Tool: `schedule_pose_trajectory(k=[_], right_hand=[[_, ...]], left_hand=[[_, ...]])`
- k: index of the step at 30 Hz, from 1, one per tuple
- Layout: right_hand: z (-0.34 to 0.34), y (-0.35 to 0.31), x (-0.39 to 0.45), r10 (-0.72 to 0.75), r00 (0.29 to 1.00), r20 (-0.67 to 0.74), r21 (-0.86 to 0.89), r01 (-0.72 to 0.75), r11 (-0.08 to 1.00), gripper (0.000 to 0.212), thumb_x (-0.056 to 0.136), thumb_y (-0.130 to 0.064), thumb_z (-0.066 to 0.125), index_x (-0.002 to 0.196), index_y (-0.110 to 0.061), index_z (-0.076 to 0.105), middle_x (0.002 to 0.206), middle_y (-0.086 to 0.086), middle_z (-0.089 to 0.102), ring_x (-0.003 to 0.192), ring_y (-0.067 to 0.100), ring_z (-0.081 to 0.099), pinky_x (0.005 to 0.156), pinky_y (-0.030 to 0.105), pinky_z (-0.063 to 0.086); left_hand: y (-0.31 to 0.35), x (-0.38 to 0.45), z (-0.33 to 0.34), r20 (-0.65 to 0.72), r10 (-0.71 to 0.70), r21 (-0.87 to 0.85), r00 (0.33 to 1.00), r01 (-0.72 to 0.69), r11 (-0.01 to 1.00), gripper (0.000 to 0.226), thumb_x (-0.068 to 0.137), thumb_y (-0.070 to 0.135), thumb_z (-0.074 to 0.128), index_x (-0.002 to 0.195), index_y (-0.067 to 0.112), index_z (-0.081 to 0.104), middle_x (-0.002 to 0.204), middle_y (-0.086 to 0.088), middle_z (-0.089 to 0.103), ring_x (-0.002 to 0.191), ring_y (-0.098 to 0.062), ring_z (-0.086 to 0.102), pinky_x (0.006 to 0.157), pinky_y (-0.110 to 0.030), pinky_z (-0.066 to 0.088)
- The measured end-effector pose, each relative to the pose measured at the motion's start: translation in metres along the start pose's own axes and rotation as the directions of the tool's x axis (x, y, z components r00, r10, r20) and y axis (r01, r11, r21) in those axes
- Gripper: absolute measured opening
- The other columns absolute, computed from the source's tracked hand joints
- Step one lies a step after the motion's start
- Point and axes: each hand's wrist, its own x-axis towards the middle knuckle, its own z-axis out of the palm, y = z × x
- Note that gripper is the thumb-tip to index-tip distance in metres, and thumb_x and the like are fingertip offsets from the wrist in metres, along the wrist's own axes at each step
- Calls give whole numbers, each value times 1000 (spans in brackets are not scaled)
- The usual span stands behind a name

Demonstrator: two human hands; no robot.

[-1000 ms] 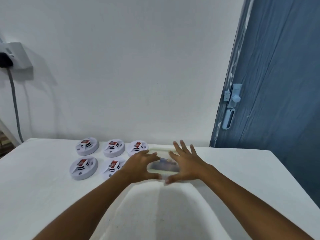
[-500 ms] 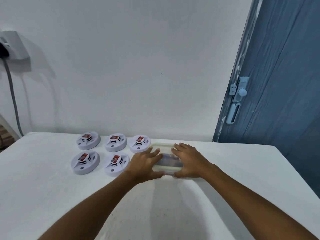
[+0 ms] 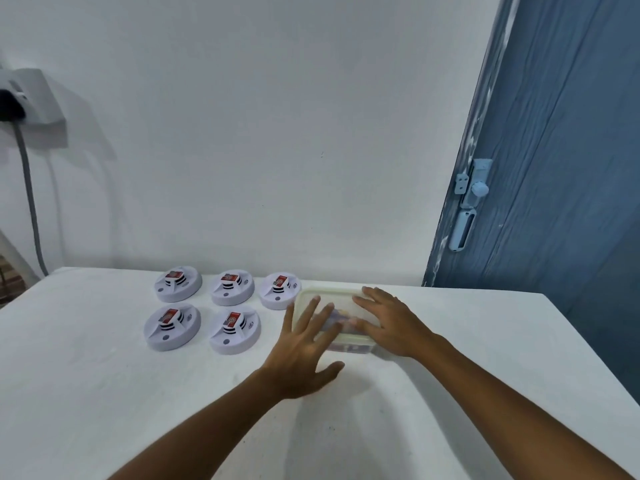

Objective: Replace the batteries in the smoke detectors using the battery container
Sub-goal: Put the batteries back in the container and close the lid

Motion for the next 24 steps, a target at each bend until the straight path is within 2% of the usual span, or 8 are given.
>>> schedule_pose_trajectory(k=[5, 8, 10, 13, 15, 17, 20, 24], right_hand=[[-1, 9, -10, 44, 988, -150, -6, -46, 999, 56, 93, -59, 40, 130, -22, 59, 124, 2, 51, 116, 18, 45, 94, 31, 42], [2, 6, -26, -49, 971, -234, -48, 39, 998, 69, 85, -71, 32, 117, -22, 68, 96, 1, 53, 97, 19, 50, 80, 32, 45], [8, 4, -36, -149, 953, -265, -65, 136, 989, 76, 84, -76, 27, 114, -21, 70, 91, 0, 53, 90, 19, 52, 73, 31, 47], [16, 6, -43, -184, 947, -262, -6, 189, 982, 75, 82, -79, 32, 118, -23, 68, 100, -3, 52, 95, 14, 50, 78, 29, 48], [18, 12, -42, -151, 962, -228, 77, 172, 982, 77, 74, -84, 42, 122, -27, 64, 119, -8, 47, 114, 8, 43, 93, 25, 44], [21, 17, -38, -131, 972, -195, 137, 159, 978, 82, 66, -86, 50, 125, -31, 59, 144, -15, 32, 137, 2, 22, 109, 22, 30], [32, 21, -32, -108, 974, -198, 211, 150, 966, 79, 65, -83, 54, 125, -31, 56, 153, -21, 17, 144, -3, 0, 115, 24, 19], [41, 23, -27, -84, 956, -282, 178, 138, 974, 73, 70, -72, 61, 130, -30, 51, 148, -23, 27, 143, -4, 14, 114, 22, 26]], left_hand=[[-9, 4, -2, 68, -197, -17, 978, 198, 980, 57, 95, 66, 18, 146, 43, 30, 161, -6, 8, 148, -32, -5, 111, -65, 0], [-16, 21, -11, 247, -361, -52, 899, 384, 922, 83, 76, 80, -16, 145, 50, 20, 161, -2, -13, 143, -29, -27, 109, -66, -13], [-21, 34, -19, 383, -416, -73, 825, 476, 876, 103, 58, 87, -26, 145, 52, 17, 160, -1, -18, 141, -29, -31, 108, -67, -15], [-26, 46, -25, 510, -388, -101, 768, 502, 859, 116, 44, 97, -18, 148, 51, 9, 159, -1, -20, 141, -30, -32, 107, -68, -14], [-28, 45, -23, 568, -334, -98, 752, 464, 880, 123, 40, 104, -2, 149, 47, -3, 157, -1, -26, 138, -30, -36, 107, -69, -13], [-28, 42, -20, 602, -288, -103, 745, 430, 897, 132, 37, 105, 18, 149, 42, -13, 153, 1, -34, 135, -29, -41, 108, -69, -12], [-26, 39, -14, 563, -238, -134, 792, 371, 919, 140, 39, 103, 31, 151, 31, -14, 153, 4, -33, 135, -27, -41, 110, -66, -10], [-25, 36, -6, 422, -233, -197, 876, 339, 920, 136, 45, 99, 32, 154, 22, 5, 161, 1, -9, 143, -16, -23, 116, -59, 4]])
